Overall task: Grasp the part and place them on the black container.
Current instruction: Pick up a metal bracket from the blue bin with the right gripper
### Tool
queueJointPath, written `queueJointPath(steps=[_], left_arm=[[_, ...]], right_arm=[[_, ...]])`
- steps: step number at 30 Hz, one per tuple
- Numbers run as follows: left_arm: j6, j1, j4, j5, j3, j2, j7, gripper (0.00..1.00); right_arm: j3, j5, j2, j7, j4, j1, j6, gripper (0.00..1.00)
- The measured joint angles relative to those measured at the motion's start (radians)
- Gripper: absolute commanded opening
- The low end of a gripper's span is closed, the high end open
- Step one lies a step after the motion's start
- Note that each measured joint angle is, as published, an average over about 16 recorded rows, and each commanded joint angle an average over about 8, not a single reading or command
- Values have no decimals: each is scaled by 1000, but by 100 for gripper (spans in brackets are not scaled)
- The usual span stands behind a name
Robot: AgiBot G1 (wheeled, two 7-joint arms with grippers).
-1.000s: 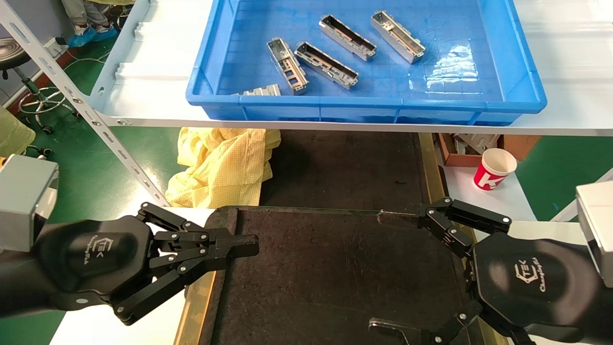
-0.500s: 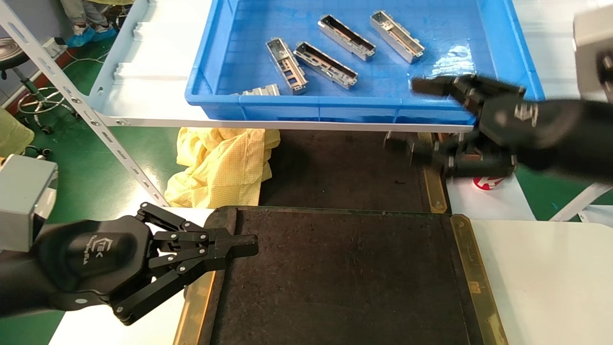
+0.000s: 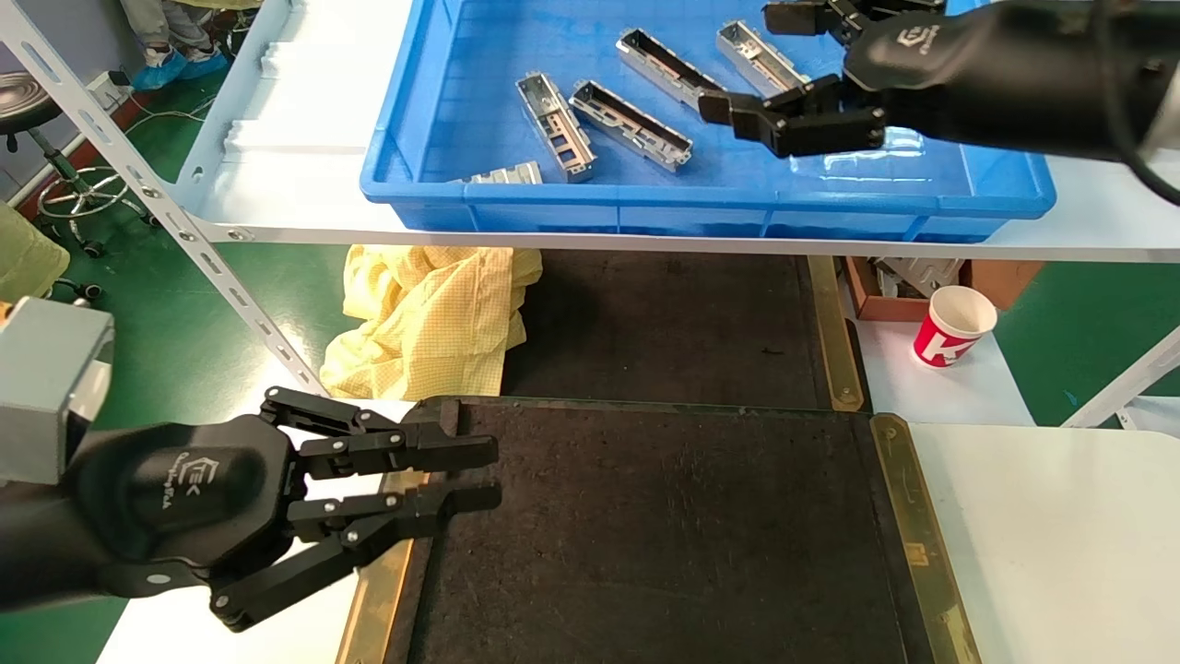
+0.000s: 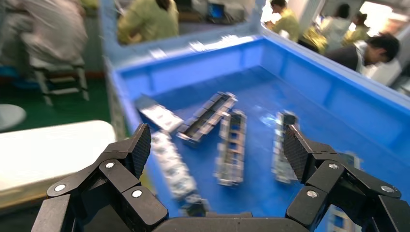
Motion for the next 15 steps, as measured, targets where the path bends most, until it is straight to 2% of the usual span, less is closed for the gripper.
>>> queueJointPath(steps=[8,15], left_arm=[[0,0,0,0,0,0,0,100],[0,0,0,0,0,0,0,100]], right_arm=[[-38,-92,-107,-102,-221,104,185,100],[-52,-130,-166,-160,-337,141,313,100]])
